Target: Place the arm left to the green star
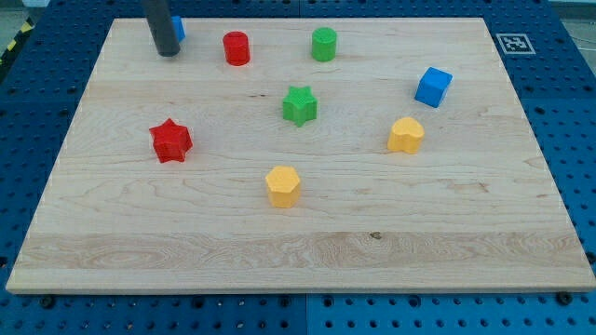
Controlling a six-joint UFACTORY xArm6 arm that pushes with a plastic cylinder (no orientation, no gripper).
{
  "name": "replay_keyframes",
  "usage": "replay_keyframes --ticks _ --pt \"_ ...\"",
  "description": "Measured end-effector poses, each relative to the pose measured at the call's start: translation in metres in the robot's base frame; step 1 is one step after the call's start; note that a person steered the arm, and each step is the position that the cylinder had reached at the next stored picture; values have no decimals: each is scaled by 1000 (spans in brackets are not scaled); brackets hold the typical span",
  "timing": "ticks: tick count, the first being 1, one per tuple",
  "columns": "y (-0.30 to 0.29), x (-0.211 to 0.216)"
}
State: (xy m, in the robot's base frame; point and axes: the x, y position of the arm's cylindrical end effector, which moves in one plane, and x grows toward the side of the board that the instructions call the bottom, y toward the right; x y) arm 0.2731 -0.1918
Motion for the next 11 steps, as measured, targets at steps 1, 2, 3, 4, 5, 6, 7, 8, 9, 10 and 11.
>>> replay_keyframes --ticks 1,2,3,4,5,6,7,8,9,10,11 --pt "20 21" --pt "28 35" --pt "29 43" --pt "30 49" --pt "32 55" --pt "38 65" --pt "49 77" --pt "58 84" --pt "59 91" --pt "59 108" --pt "59 113"
